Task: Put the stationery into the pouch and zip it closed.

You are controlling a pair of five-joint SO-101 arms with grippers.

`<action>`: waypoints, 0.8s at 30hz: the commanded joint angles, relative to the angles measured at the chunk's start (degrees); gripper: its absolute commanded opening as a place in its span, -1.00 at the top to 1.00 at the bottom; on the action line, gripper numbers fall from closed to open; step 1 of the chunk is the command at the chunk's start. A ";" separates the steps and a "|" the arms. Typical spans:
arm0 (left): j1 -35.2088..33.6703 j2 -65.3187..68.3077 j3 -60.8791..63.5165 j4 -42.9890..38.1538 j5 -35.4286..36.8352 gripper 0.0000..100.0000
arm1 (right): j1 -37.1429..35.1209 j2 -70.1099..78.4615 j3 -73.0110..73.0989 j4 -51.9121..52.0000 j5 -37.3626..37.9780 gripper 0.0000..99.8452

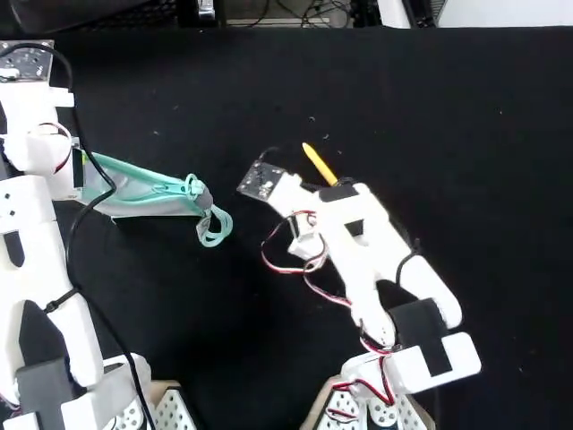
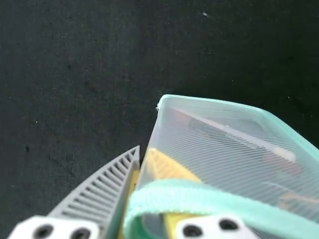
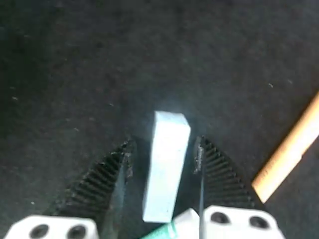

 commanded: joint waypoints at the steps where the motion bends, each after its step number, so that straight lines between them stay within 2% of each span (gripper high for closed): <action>1: -1.01 3.34 4.00 -1.58 -0.53 0.94 | -2.37 1.54 -3.03 -1.41 -0.09 0.62; 5: -1.01 3.34 4.00 -1.58 -0.62 0.94 | -2.46 4.79 -5.49 -1.49 -2.90 0.65; 9: -1.01 3.34 4.00 -1.58 -0.62 0.94 | -1.49 5.67 -6.73 -1.67 -3.08 0.99; 13: -1.01 3.34 4.00 -1.58 -0.62 0.94 | 2.99 1.19 -7.08 -1.23 -4.92 0.97; 19: -1.01 3.34 4.00 -1.58 -0.62 0.94 | 5.54 -20.09 -3.12 3.96 -5.89 0.98; 21: -1.01 3.34 4.00 -1.58 -0.62 0.94 | 5.45 -29.76 -1.71 4.04 -10.55 0.98; 24: -1.01 3.34 4.00 -1.49 -0.62 0.94 | 4.84 -44.09 -1.45 4.04 -21.71 0.98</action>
